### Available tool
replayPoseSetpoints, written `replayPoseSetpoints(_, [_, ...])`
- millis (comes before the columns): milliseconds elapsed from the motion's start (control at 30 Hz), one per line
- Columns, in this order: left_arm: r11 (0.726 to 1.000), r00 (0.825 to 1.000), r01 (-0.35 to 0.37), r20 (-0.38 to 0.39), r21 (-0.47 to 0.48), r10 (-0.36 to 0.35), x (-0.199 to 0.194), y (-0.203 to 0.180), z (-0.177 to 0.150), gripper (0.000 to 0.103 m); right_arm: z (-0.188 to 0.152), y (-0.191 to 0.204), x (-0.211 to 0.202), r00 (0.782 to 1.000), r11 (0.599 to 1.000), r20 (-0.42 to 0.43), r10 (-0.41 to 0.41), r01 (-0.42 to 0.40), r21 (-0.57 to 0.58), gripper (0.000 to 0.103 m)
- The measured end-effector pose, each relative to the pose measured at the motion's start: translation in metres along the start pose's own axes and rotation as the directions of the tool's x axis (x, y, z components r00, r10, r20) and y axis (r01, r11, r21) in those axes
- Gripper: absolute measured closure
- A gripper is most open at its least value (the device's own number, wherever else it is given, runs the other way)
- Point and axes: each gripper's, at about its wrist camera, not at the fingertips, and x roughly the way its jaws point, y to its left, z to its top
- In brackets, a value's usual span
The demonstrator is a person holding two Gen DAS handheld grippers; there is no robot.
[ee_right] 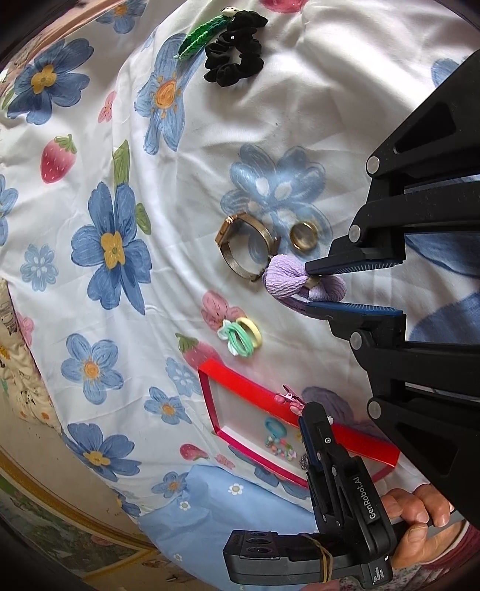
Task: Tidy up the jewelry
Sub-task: 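Carry the heart clip and purple bow clip over the box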
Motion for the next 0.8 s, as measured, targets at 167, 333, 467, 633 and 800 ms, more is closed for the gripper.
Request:
replayPoseSetpoints(167, [1.000,1.000,0.007,0.015,-0.015,-0.007,-0.016,0.005,-0.009,0.085,-0.003,0.010,0.000,1.000,1.000,-0.010,0.014,-0.014,-0.018,0.089])
replayPoseSetpoints(333, [1.000,1.000,0.009,0.030,-0.026,-0.009,-0.030,0.009,-0.014,0.085,-0.006,0.022,0.000,0.999,0.999,-0.014,0.029,-0.030,-0.037,0.089])
replayPoseSetpoints(467, [0.999,0.999,0.012,0.046,-0.029,-0.011,-0.041,0.012,-0.017,0.085,-0.006,0.034,0.000,0.999,0.997,-0.019,0.043,-0.044,-0.056,0.089])
replayPoseSetpoints(633, [0.999,0.998,0.009,0.056,-0.046,-0.006,-0.049,0.021,-0.021,0.085,-0.005,0.048,0.003,0.998,0.995,-0.027,0.060,-0.062,-0.083,0.089])
replayPoseSetpoints(800, [0.998,0.997,-0.004,0.072,-0.068,0.009,-0.058,0.033,-0.022,0.085,-0.004,0.063,0.007,0.996,0.991,-0.037,0.076,-0.079,-0.109,0.089])
